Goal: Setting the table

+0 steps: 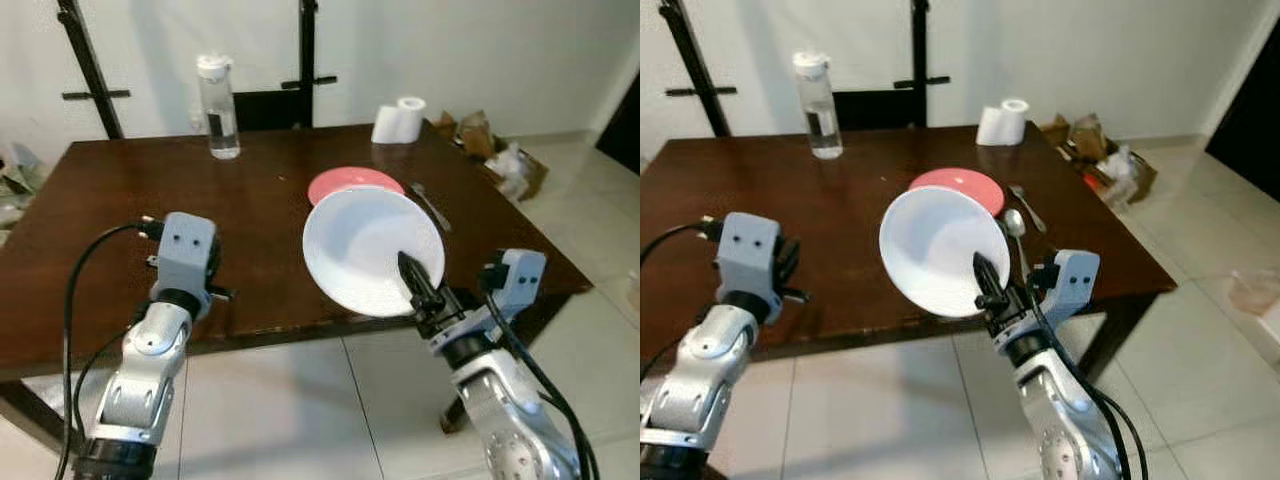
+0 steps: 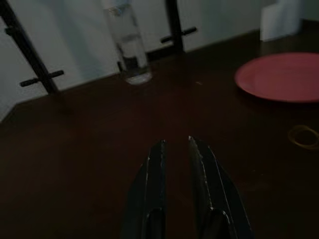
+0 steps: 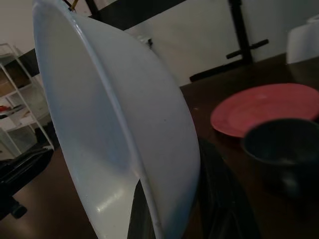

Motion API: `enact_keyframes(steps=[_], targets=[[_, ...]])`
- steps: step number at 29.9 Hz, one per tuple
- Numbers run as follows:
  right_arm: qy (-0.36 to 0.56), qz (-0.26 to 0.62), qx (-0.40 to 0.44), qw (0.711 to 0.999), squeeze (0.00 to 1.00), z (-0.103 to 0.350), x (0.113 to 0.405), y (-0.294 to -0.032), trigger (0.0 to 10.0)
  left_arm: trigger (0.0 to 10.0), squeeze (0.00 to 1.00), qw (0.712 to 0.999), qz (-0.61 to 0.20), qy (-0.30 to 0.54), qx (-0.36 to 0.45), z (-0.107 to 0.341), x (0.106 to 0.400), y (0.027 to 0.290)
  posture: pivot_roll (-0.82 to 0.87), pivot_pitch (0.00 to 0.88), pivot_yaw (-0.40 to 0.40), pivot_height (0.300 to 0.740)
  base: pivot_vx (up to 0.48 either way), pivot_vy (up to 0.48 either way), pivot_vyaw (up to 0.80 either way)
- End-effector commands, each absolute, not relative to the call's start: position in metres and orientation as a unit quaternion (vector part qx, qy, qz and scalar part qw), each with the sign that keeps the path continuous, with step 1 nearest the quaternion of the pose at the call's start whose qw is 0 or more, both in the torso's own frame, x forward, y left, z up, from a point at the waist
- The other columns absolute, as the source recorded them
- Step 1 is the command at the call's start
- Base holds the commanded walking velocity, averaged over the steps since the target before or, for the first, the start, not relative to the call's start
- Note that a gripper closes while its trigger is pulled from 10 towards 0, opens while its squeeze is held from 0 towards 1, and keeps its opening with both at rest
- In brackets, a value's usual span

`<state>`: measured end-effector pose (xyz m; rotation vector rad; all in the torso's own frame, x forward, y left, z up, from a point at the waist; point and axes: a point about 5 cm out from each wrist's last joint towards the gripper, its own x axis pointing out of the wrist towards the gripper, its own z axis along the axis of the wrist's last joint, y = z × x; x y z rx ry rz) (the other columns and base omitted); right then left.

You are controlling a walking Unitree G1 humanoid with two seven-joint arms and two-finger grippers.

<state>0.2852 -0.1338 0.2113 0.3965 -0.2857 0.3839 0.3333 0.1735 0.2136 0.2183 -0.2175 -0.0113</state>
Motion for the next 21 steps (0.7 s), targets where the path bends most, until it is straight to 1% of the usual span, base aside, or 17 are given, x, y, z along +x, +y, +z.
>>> enact_keyframes(steps=[1, 9, 13, 21], targets=[[-0.136, 0.189, 0.199, 0.952, 0.0, 0.2109, 0.2846, -0.1332, 10.0, 10.0, 0.0, 0.989, 0.003, -0.096, 0.114, 0.2078, 0.3314, 0.1793, 0.05, 0.087, 0.08, 0.74, 0.48, 0.0, 0.0], [-0.138, 0.162, 0.194, 0.958, 0.0, 0.21, 0.288, -0.1429, 10.0, 10.0, 0.0, 0.988, -0.003, -0.093, 0.122, 0.2056, 0.3319, 0.1782, 0.04, 0.08, 0.086, 0.74, 0.48, 0.0, 0.0], [-0.134, 0.162, 0.192, 0.958, 0.0, 0.2081, 0.2873, -0.1425, 10.0, 10.0, 0.0, 0.988, -0.005, -0.089, 0.124, 0.2043, 0.3323, 0.1772, 0.04, 0.079, 0.087, 0.74, 0.48, 0.0, 0.0], [-0.12, 0.165, 0.182, 0.962, 0.0, 0.2011, 0.2864, -0.1402, 10.0, 10.0, 0.0, 0.989, -0.031, -0.074, 0.122, 0.1986, 0.3288, 0.1726, 0.05, 0.076, 0.089, 0.74, 0.0, 0.0, 0.0]])
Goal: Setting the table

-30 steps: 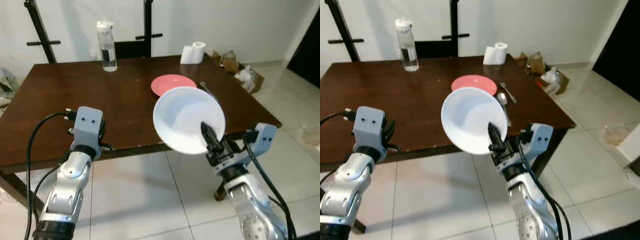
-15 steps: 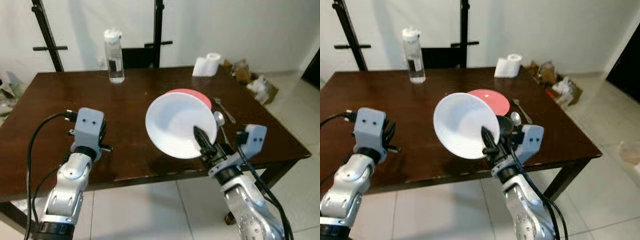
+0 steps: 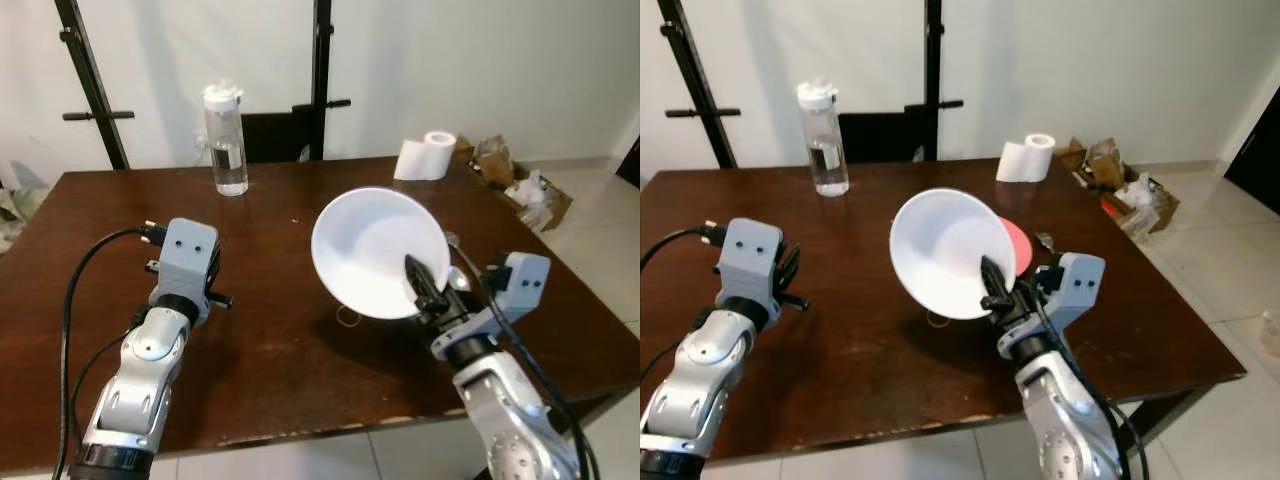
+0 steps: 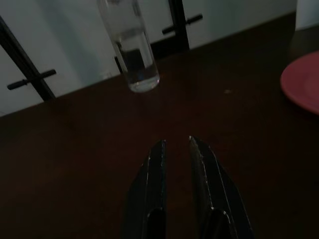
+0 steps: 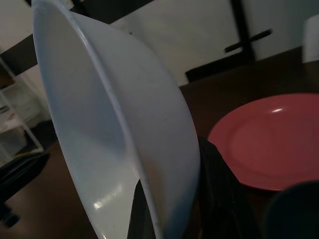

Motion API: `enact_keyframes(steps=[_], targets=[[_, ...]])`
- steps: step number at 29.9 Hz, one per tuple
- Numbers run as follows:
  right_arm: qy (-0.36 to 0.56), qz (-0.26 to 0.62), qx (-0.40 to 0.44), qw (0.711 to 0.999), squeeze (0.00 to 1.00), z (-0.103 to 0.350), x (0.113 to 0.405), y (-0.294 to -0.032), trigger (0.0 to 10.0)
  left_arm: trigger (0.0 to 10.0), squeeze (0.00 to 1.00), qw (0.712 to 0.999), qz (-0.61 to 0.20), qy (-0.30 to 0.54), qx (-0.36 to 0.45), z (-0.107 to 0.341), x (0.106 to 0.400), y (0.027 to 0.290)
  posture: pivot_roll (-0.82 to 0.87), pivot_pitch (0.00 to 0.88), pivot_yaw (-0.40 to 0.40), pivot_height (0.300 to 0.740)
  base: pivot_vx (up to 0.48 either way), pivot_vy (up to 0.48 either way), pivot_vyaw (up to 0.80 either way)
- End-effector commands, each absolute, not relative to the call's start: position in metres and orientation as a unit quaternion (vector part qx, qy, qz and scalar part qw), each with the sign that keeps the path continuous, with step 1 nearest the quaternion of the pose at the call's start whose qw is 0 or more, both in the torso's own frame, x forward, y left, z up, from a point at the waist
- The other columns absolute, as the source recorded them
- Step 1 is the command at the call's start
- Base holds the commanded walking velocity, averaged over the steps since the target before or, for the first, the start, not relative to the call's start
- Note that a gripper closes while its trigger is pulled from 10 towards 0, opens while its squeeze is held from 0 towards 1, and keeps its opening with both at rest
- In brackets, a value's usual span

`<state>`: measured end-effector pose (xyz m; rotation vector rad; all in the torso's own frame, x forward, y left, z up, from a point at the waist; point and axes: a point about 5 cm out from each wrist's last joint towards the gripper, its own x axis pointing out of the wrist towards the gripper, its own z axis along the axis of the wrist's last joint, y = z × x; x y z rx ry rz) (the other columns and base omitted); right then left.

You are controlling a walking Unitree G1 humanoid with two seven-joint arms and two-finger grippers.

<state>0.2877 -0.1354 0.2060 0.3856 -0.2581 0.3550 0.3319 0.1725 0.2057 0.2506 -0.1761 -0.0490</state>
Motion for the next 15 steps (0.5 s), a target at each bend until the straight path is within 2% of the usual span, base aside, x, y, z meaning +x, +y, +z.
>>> enact_keyframes(steps=[1, 11, 15], targets=[[-0.119, 0.165, 0.181, 0.962, 0.0, 0.2, 0.286, -0.14, 10.0, 10.0, 0.0, 0.989, -0.033, -0.073, 0.12, 0.198, 0.329, 0.172, 0.05, 0.076, 0.089, 0.74, 0.0, 0.0, 0.0], [-0.111, 0.166, 0.195, 0.96, 0.0, 0.196, 0.285, -0.135, 10.0, 10.0, 0.0, 0.991, -0.054, -0.062, 0.107, 0.195, 0.326, 0.17, 0.05, 0.078, 0.088, 0.74, 0.0, 0.0, 0.0], [-0.087, 0.198, 0.257, 0.942, 0.0, 0.193, 0.28, -0.121, 10.0, 10.0, 0.0, 0.991, -0.068, -0.051, 0.102, 0.194, 0.325, 0.169, 0.06, 0.087, 0.087, 0.74, 0.0, 0.0, 0.0]])
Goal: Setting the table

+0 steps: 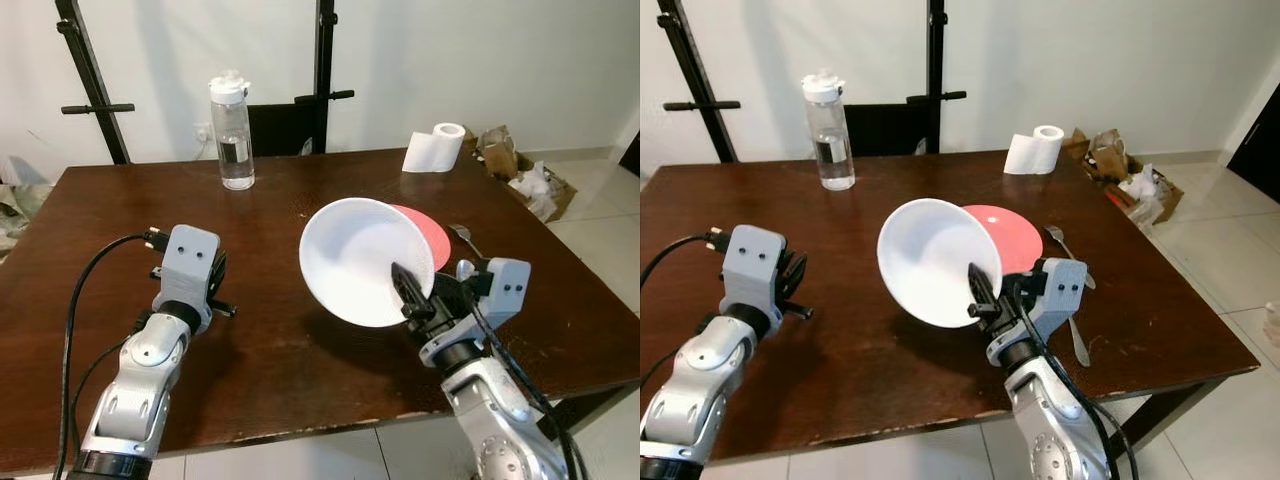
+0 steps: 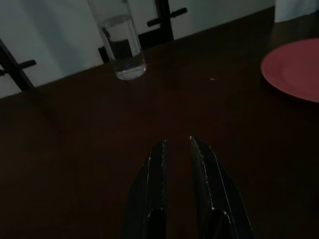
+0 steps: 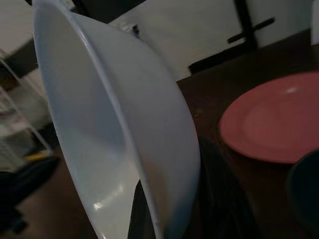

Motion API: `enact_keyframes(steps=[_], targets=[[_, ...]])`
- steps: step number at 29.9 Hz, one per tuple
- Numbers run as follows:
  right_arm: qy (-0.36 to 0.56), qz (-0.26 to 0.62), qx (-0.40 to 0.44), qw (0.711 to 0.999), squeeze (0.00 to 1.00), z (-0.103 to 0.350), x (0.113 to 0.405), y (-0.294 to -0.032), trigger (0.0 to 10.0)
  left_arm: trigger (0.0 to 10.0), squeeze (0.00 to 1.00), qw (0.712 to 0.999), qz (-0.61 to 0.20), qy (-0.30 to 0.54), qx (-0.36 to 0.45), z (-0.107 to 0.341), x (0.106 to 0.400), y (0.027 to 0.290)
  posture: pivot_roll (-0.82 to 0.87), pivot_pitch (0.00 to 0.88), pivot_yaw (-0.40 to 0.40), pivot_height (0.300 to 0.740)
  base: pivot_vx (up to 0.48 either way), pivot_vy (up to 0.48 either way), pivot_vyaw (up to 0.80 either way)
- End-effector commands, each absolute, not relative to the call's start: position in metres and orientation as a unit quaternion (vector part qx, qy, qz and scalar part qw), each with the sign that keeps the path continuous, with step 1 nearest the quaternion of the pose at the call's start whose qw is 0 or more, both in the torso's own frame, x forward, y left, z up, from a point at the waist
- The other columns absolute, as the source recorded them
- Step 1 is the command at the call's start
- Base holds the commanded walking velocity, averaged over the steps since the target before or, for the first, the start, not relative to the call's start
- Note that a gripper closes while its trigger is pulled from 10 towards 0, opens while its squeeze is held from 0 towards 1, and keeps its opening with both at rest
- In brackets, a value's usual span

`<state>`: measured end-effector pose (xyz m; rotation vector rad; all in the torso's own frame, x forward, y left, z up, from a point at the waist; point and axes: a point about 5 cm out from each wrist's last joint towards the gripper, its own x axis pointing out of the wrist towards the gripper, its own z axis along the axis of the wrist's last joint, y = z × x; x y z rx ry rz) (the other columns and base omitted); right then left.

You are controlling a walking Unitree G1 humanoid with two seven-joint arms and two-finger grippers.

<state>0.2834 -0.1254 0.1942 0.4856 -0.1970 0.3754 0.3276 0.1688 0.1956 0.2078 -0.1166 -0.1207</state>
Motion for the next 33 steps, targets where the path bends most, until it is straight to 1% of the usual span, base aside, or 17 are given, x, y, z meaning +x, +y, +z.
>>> enact_keyframes(steps=[1, 2, 3, 4, 5, 9, 10, 11, 17, 21, 24, 28, 29, 30, 31, 32, 33], targets=[[-0.068, 0.213, 0.274, 0.935, 0.0, 0.19, 0.278, -0.114, 10.0, 10.0, 0.0, 0.991, -0.071, -0.046, 0.107, 0.193, 0.326, 0.17, 0.06, 0.089, 0.088, 0.74, 0.0, 0.0, 0.0], [-0.068, 0.213, 0.274, 0.935, 0.0, 0.19, 0.278, -0.114, 10.0, 10.0, 0.0, 0.991, -0.071, -0.046, 0.107, 0.193, 0.326, 0.17, 0.06, 0.089, 0.088, 0.74, 0.0, 0.0, 0.0], [-0.029, 0.227, 0.291, 0.929, 0.0, 0.18, 0.28, -0.099, 10.0, 10.0, 0.0, 0.99, -0.07, -0.038, 0.113, 0.191, 0.327, 0.172, 0.06, 0.094, 0.092, 0.74, 0.0, 0.0, 0.0], [-0.007, 0.219, 0.307, 0.926, 0.0, 0.174, 0.283, -0.094, 10.0, 10.0, 0.0, 0.99, -0.069, -0.037, 0.114, 0.192, 0.328, 0.173, 0.07, 0.097, 0.091, 0.74, 0.0, 0.0, 0.0], [-0.007, 0.219, 0.307, 0.926, 0.0, 0.174, 0.283, -0.094, 10.0, 10.0, 0.0, 0.99, -0.069, -0.037, 0.114, 0.192, 0.328, 0.173, 0.07, 0.097, 0.091, 0.74, 0.0, 0.0, 0.0], [0.034, 0.17, 0.373, 0.911, 0.0, 0.161, 0.298, -0.088, 10.0, 10.0, 0.0, 0.989, -0.064, -0.043, 0.129, 0.198, 0.328, 0.182, 0.09, 0.11, 0.09, 0.74, 0.0, 0.0, 0.0], [0.034, 0.17, 0.373, 0.911, 0.0, 0.161, 0.298, -0.088, 10.0, 10.0, 0.0, 0.989, -0.064, -0.043, 0.129, 0.198, 0.328, 0.182, 0.09, 0.11, 0.09, 0.74, 0.0, 0.0, 0.0], [0.062, 0.13, 0.418, 0.897, 0.0, 0.155, 0.313, -0.088, 10.0, 10.0, 0.0, 0.987, -0.05, -0.049, 0.146, 0.207, 0.327, 0.196, 0.11, 0.119, 0.086, 0.74, 0.0, 0.0, 0.0], [0.087, 0.098, 0.445, 0.886, 0.0, 0.154, 0.327, -0.091, 10.0, 10.0, 0.0, 0.985, -0.03, -0.056, 0.158, 0.217, 0.325, 0.213, 0.12, 0.125, 0.081, 0.74, 0.0, 0.0, 0.0], [0.092, 0.085, 0.475, 0.871, 0.0, 0.162, 0.341, -0.094, 10.0, 10.0, 0.0, 0.985, -0.016, -0.061, 0.162, 0.224, 0.321, 0.222, 0.14, 0.128, 0.064, 0.74, 0.0, 0.0, 0.0], [0.11, 0.102, 0.475, 0.867, 0.0, 0.163, 0.339, -0.09, 10.0, 10.0, 0.0, 0.985, -0.017, -0.06, 0.159, 0.22, 0.318, 0.219, 0.14, 0.127, 0.054, 0.74, 0.0, 0.0, 0.0], [0.127, 0.09, 0.482, 0.862, 0.0, 0.157, 0.338, -0.089, 10.0, 10.0, 0.0, 0.986, -0.023, -0.058, 0.154, 0.216, 0.316, 0.213, 0.13, 0.127, 0.051, 0.74, 0.0, 0.0, 0.0], [0.129, 0.092, 0.485, 0.86, 0.04, 0.157, 0.338, -0.089, 10.0, 10.0, 0.0, 0.986, -0.024, -0.057, 0.152, 0.216, 0.316, 0.212, 0.13, 0.128, 0.05, 0.74, 0.0, 0.0, 0.0], [0.129, 0.092, 0.485, 0.86, 0.04, 0.157, 0.338, -0.089, 10.0, 10.0, 0.0, 0.986, -0.024, -0.057, 0.152, 0.216, 0.316, 0.212, 0.13, 0.128, 0.05, 0.74, 0.0, 0.0, 0.0], [0.13, 0.093, 0.487, 0.859, 0.12, 0.157, 0.338, -0.088, 10.0, 10.0, 0.0, 0.987, -0.025, -0.056, 0.151, 0.215, 0.315, 0.211, 0.13, 0.128, 0.05, 0.74, 0.0, 0.0, 0.0], [0.132, 0.095, 0.487, 0.858, 0.12, 0.157, 0.337, -0.088, 10.0, 10.0, 0.0, 0.987, -0.026, -0.056, 0.15, 0.215, 0.315, 0.211, 0.13, 0.128, 0.05, 0.74, 0.0, 0.0, 0.0], [0.137, 0.1, 0.486, 0.858, 0.16, 0.157, 0.336, -0.087, 10.0, 10.0, 0.0, 0.987, -0.028, -0.054, 0.149, 0.215, 0.315, 0.209, 0.12, 0.128, 0.05, 0.74, 0.0, 0.0, 0.0]])
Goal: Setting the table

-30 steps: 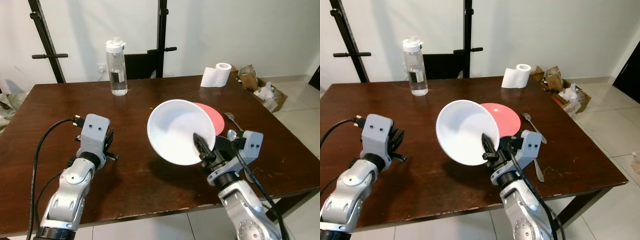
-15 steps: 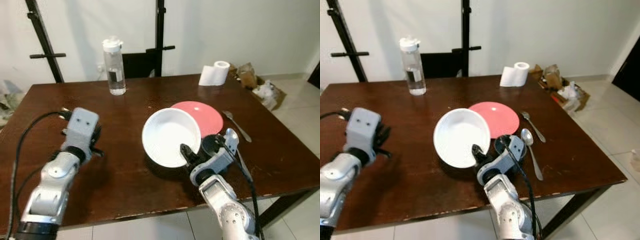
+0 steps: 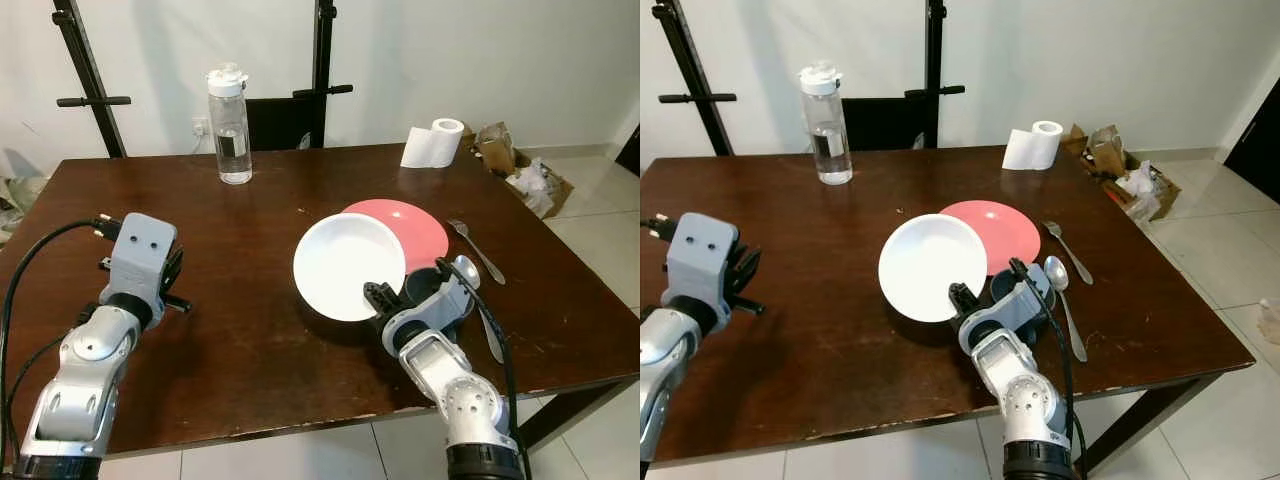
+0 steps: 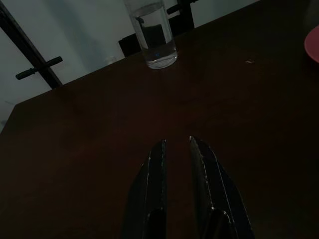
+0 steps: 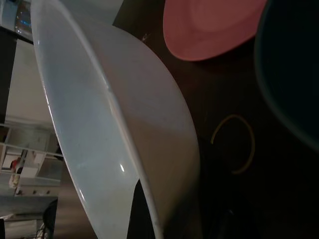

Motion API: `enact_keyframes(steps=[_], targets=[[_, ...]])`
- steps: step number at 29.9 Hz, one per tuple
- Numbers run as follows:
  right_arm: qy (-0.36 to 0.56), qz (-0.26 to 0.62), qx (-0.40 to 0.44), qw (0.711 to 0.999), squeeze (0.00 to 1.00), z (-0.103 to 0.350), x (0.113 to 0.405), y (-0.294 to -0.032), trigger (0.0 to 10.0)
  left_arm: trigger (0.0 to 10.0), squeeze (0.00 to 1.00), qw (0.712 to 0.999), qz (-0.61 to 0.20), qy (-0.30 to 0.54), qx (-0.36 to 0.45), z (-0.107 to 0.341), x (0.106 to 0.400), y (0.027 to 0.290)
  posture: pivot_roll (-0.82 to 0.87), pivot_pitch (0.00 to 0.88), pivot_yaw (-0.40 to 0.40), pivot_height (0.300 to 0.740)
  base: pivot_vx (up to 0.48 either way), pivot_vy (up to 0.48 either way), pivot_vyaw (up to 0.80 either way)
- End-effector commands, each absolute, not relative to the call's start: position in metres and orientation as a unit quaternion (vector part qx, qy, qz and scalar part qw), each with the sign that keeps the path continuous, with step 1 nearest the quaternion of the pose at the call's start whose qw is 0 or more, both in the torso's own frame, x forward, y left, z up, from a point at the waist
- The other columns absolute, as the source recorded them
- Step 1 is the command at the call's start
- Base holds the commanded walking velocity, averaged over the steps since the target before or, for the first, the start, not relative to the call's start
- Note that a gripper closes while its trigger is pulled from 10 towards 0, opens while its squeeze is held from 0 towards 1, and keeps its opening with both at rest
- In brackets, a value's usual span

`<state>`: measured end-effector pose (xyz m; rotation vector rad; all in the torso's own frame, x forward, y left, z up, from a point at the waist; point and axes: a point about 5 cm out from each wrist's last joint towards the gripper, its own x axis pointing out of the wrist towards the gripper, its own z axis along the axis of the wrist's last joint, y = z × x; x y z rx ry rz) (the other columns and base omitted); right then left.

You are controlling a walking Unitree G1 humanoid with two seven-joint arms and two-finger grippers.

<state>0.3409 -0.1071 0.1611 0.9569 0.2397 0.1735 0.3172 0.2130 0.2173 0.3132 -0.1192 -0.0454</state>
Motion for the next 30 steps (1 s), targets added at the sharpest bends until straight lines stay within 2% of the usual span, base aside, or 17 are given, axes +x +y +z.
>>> enact_keyframes(steps=[1, 8, 9, 14, 15, 16, 17, 30], targets=[[0.137, 0.1, 0.486, 0.858, 0.16, 0.157, 0.336, -0.087, 10.0, 10.0, 0.0, 0.987, -0.028, -0.054, 0.149, 0.215, 0.315, 0.209, 0.12, 0.128, 0.05, 0.74, 0.0, 0.0, 0.0], [0.159, 0.095, 0.474, 0.861, 0.16, 0.145, 0.331, -0.087, 10.0, 10.0, 0.0, 0.987, -0.03, -0.053, 0.146, 0.215, 0.316, 0.207, 0.12, 0.129, 0.051, 0.74, 0.0, 0.0, 0.0], [0.161, 0.093, 0.473, 0.861, 0.21, 0.144, 0.33, -0.087, 10.0, 10.0, 0.0, 0.987, -0.029, -0.053, 0.146, 0.215, 0.316, 0.207, 0.12, 0.129, 0.051, 0.74, 0.0, 0.0, 0.0], [0.165, 0.091, 0.471, 0.862, 0.24, 0.142, 0.331, -0.087, 10.0, 10.0, 0.0, 0.988, -0.028, -0.053, 0.145, 0.215, 0.316, 0.207, 0.12, 0.127, 0.051, 0.74, 0.0, 0.0, 0.0], [0.165, 0.091, 0.471, 0.862, 0.62, 0.141, 0.331, -0.087, 10.0, 10.0, 0.0, 0.988, -0.028, -0.053, 0.145, 0.215, 0.316, 0.207, 0.12, 0.127, 0.051, 0.74, 0.0, 0.0, 0.0], [0.165, 0.091, 0.471, 0.862, 0.62, 0.141, 0.331, -0.087, 10.0, 10.0, 0.0, 0.988, -0.028, -0.053, 0.145, 0.216, 0.316, 0.207, 0.12, 0.127, 0.051, 0.74, 0.0, 0.0, 0.0], [0.165, 0.09, 0.471, 0.862, 1.0, 0.141, 0.331, -0.087, 10.0, 10.0, 0.0, 0.988, -0.027, -0.053, 0.145, 0.216, 0.316, 0.207, 0.12, 0.127, 0.052, 0.74, 0.0, 0.0, 0.0], [0.147, 0.094, 0.477, 0.862, 1.0, 0.151, 0.323, -0.096, 10.0, 10.0, 0.0, 0.988, -0.031, -0.054, 0.142, 0.215, 0.318, 0.204, 0.11, 0.124, 0.054, 0.74, 0.0, 0.0, 0.0]])
